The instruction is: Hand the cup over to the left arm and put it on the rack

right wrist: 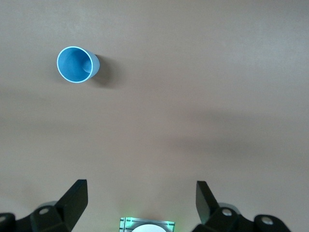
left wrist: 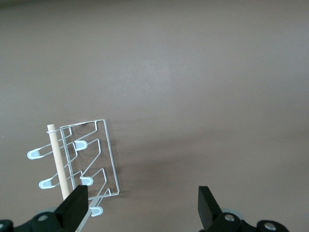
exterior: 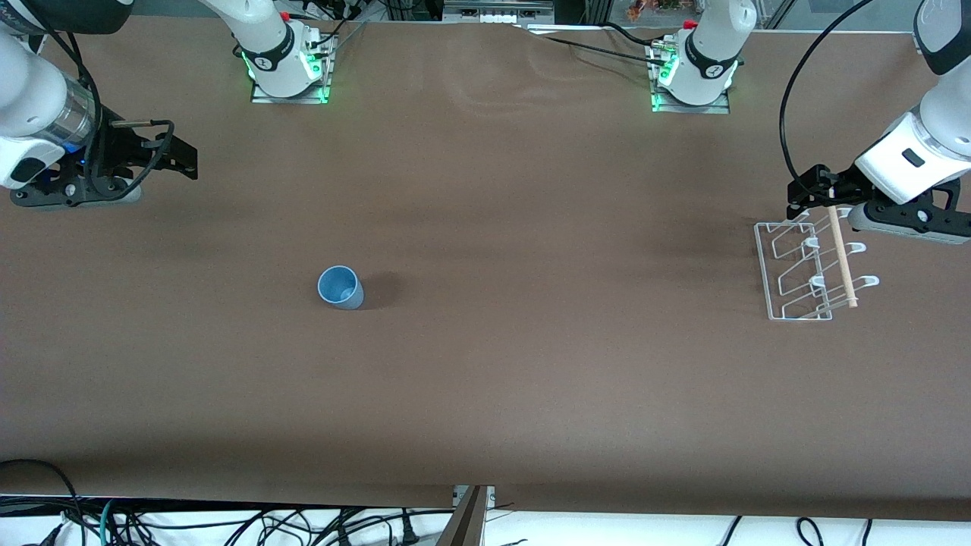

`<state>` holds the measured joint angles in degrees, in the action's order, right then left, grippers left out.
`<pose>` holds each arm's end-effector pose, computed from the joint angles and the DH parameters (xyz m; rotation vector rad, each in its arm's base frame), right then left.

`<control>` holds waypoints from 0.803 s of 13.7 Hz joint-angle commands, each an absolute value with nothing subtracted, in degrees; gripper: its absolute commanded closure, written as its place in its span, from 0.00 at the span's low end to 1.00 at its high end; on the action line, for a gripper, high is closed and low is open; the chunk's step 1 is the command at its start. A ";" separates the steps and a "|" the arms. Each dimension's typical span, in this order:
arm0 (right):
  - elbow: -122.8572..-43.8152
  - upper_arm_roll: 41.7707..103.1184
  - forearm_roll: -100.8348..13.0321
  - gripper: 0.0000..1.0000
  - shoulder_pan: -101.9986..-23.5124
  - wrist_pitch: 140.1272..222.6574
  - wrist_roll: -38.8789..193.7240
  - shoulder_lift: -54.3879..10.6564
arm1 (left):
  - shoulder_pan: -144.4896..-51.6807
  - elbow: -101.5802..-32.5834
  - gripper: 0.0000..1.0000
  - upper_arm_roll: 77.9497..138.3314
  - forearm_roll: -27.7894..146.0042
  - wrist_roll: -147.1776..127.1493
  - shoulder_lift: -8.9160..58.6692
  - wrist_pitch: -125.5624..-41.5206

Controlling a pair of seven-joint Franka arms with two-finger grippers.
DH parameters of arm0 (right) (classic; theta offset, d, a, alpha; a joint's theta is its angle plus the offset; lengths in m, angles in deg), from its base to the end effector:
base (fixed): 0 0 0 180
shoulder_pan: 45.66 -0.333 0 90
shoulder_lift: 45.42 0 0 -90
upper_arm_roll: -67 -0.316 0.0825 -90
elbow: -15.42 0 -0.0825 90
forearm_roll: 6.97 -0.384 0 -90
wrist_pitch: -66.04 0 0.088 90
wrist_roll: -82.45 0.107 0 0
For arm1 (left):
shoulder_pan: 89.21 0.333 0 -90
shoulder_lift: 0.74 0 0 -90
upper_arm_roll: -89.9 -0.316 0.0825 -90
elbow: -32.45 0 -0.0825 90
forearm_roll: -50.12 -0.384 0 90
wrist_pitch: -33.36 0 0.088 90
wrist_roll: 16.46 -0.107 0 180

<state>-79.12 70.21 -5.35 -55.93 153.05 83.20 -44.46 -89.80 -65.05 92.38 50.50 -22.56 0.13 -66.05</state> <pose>0.5454 0.0646 0.5741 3.0894 0.1712 -0.2260 0.5683 -0.0309 0.5681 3.1248 -0.2490 0.0288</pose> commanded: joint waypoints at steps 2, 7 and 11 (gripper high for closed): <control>-79.07 70.25 -4.24 0.01 -55.76 154.54 83.34 -44.46 | -89.39 -65.46 0.00 92.45 51.78 -24.02 -0.74 -65.52; -78.62 70.25 -4.33 0.01 -55.59 154.54 82.37 -44.01 | -89.39 -65.46 0.00 92.45 51.79 -24.02 -0.66 -65.52; -78.53 70.25 -4.59 0.01 -55.59 154.54 82.37 -43.92 | -89.39 -65.37 0.00 92.45 51.79 -24.02 -0.66 -65.52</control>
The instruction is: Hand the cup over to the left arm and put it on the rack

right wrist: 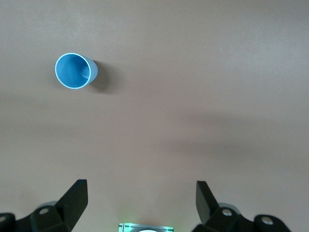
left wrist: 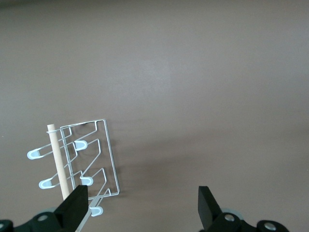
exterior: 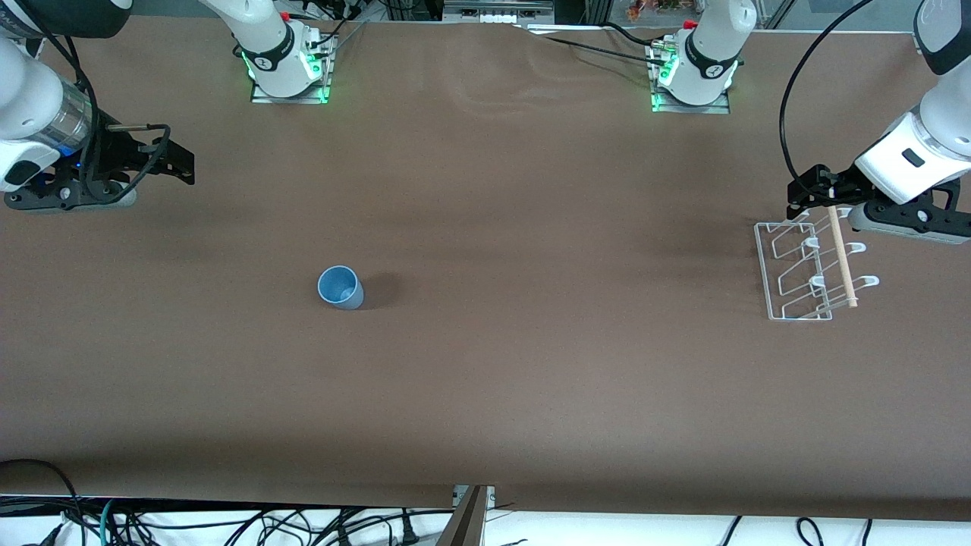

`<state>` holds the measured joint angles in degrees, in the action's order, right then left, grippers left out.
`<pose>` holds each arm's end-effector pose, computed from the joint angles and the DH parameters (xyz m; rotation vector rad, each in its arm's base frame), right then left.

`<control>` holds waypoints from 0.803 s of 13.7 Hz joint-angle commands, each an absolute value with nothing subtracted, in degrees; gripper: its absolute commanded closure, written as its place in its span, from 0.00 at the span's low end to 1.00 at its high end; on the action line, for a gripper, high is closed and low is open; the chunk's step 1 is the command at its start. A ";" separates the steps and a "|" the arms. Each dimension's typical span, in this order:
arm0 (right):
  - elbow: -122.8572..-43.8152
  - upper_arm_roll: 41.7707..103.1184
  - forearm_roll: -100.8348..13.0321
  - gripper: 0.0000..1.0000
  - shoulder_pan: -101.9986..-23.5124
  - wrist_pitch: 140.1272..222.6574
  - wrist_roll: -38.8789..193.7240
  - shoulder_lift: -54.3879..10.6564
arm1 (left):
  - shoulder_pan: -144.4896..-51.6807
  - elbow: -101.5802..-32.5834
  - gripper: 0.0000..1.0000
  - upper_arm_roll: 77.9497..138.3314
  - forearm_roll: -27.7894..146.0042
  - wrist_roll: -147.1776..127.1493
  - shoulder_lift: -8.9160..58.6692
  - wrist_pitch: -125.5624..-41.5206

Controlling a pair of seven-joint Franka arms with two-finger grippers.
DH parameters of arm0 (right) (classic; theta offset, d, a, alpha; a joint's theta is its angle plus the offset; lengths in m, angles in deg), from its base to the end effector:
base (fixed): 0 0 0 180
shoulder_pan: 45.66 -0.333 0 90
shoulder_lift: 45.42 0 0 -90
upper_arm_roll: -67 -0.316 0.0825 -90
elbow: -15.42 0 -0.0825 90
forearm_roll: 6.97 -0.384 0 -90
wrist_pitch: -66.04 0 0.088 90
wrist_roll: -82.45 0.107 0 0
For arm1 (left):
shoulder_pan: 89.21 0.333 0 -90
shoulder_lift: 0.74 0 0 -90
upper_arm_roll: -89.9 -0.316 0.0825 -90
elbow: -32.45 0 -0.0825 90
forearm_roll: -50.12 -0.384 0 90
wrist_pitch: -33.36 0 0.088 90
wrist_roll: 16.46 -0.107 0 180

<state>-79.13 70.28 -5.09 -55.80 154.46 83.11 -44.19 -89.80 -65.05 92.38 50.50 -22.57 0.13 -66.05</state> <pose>0.5496 0.0628 0.5733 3.0885 0.1690 -0.1950 0.5683 -0.0309 0.5681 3.1248 -0.2492 0.0288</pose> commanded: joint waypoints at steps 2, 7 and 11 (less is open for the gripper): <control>-78.53 70.25 -4.68 0.01 -55.59 154.54 82.37 -43.92 | -89.39 -65.37 0.00 92.45 51.79 -24.02 -0.66 -65.52; -78.53 70.33 -4.77 0.01 -55.68 154.54 82.63 -44.10 | -89.39 -65.37 0.00 92.45 51.79 -24.02 -0.66 -65.52; -78.62 70.25 -4.95 0.01 -56.03 154.63 82.63 -43.75 | -89.39 -65.37 0.00 92.45 51.79 -24.02 -0.66 -65.52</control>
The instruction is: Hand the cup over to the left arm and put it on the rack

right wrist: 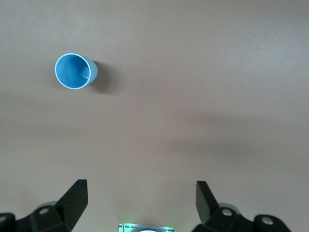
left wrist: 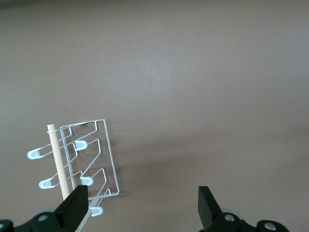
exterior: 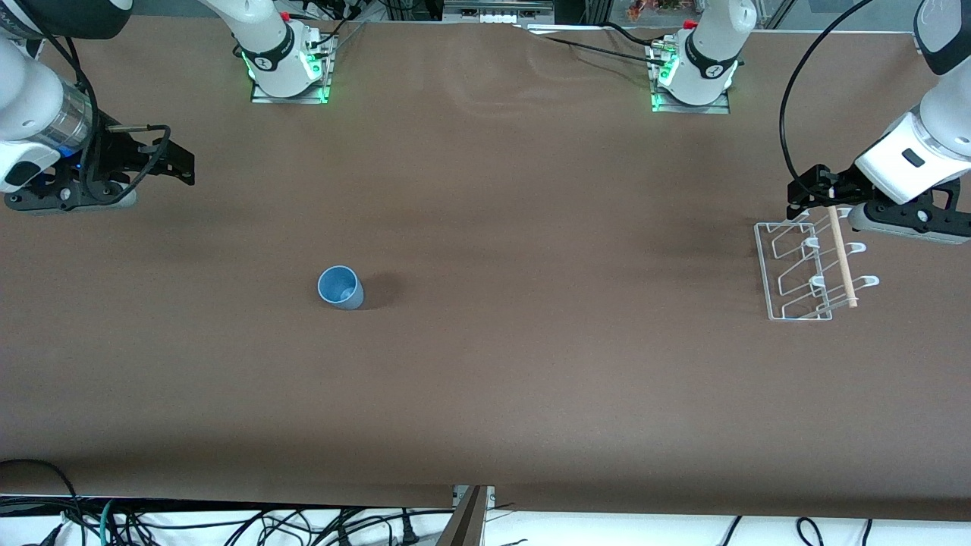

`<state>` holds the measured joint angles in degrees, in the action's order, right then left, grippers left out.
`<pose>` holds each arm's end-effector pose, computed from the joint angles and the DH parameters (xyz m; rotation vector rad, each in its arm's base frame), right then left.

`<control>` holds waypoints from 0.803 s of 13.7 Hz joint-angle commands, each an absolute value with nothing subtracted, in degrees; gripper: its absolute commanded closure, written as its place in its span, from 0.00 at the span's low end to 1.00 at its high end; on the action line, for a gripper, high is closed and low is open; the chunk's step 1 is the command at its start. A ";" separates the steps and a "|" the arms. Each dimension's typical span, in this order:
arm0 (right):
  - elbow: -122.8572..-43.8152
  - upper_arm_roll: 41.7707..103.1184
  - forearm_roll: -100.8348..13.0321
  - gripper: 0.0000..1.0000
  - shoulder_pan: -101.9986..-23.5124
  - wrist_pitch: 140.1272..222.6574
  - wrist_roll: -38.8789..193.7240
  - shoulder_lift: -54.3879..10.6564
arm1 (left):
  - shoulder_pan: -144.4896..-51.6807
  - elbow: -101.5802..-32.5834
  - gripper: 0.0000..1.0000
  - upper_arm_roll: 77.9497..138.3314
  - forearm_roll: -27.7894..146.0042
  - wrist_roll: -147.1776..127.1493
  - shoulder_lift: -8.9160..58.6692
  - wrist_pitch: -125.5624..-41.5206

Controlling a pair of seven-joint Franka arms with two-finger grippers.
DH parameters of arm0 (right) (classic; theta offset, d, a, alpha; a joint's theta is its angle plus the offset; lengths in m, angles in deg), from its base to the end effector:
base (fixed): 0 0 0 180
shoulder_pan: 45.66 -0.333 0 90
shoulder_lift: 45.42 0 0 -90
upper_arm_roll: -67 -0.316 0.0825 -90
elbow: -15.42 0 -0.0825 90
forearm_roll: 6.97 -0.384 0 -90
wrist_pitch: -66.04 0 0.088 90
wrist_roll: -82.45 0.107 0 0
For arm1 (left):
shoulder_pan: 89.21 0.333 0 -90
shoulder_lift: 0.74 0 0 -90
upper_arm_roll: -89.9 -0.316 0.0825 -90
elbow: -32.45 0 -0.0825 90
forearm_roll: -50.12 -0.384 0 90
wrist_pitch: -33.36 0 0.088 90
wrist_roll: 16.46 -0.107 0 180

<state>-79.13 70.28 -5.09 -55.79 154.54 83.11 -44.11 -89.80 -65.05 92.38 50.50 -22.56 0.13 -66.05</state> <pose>0.5501 0.0628 0.5726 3.0884 0.1688 -0.1950 0.5683 -0.0309 0.5681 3.1248 -0.2490 0.0288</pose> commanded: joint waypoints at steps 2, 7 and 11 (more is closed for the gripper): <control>-78.62 70.25 -4.95 0.01 -56.03 154.98 82.63 -43.31 | -89.39 -65.37 0.00 92.45 51.79 -24.02 -0.66 -65.52; -78.62 70.25 -4.95 0.01 -55.94 155.33 82.63 -42.25 | -89.39 -65.37 0.00 92.45 51.79 -24.02 -0.66 -65.52; -78.53 69.81 -5.65 0.01 -56.38 157.61 83.07 -37.79 | -89.39 -65.37 0.00 92.45 51.79 -24.02 -0.66 -65.52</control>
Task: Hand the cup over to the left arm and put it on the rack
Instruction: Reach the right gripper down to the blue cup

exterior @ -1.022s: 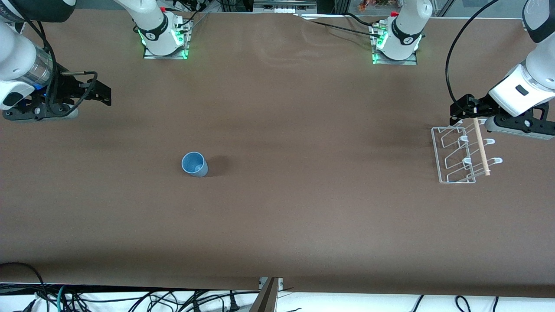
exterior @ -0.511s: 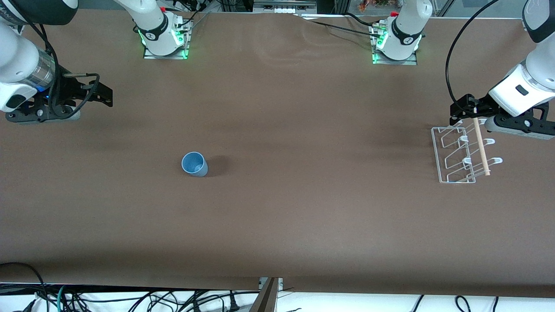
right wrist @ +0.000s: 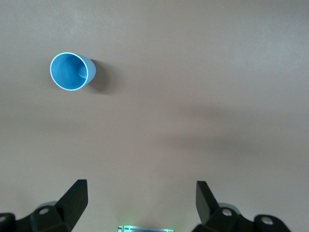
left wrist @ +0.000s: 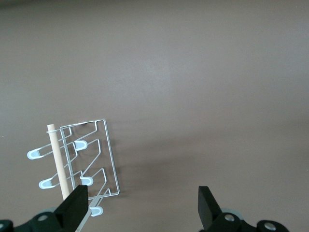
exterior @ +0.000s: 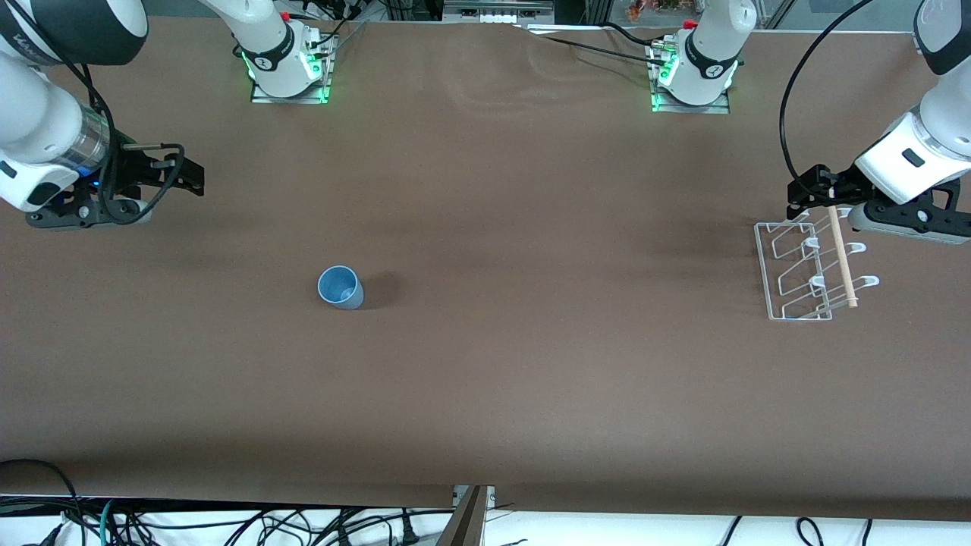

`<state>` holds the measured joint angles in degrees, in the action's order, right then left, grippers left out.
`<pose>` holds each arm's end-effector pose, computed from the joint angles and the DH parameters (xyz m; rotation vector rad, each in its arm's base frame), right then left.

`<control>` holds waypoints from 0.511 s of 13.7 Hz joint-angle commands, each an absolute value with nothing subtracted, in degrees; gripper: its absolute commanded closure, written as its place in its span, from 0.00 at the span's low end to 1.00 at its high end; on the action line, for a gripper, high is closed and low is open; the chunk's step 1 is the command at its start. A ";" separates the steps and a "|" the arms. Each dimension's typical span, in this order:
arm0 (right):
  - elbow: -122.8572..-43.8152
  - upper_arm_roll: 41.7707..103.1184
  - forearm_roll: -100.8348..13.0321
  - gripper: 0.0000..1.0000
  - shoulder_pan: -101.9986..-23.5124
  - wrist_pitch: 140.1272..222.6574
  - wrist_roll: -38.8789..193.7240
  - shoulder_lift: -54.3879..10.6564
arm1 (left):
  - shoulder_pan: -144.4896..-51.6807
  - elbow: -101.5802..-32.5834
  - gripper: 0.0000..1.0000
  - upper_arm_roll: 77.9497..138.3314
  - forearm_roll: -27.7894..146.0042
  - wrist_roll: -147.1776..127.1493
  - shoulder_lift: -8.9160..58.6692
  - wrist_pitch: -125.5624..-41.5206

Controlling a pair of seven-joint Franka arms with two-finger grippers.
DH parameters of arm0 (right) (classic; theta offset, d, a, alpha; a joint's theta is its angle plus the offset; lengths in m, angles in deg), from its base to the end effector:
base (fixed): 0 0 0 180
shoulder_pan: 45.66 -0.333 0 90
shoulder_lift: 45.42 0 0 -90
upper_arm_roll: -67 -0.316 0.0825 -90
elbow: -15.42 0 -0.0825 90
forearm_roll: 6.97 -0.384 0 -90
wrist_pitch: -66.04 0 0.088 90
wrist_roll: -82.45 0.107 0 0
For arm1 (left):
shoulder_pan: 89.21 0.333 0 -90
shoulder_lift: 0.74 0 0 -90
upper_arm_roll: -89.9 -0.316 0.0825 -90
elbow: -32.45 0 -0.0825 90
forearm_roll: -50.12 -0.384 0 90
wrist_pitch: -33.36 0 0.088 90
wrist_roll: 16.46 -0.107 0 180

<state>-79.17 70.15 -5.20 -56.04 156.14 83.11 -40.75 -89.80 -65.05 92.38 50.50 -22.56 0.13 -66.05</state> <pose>0.5658 0.0695 0.5414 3.0806 0.1805 -0.2427 0.5683 -0.0309 0.5681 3.1248 -0.2490 0.0288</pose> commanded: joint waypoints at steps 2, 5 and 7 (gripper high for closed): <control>-78.53 69.72 -6.87 0.01 -57.16 159.54 83.07 -34.71 | -89.39 -65.37 0.00 92.45 51.79 -24.02 -0.66 -65.52; -78.45 69.72 -8.81 0.01 -57.78 163.23 83.60 -30.23 | -89.39 -65.37 0.00 92.45 51.79 -24.02 -0.66 -65.43; -78.10 69.72 -8.90 0.01 -58.84 164.90 83.68 -27.24 | -89.39 -65.37 0.00 92.45 51.70 -24.02 -0.74 -65.34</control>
<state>-79.38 69.71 -7.99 -58.00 164.07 83.18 -29.55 -89.80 -65.05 92.38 50.50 -22.57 0.13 -66.05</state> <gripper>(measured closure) 0.009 0.000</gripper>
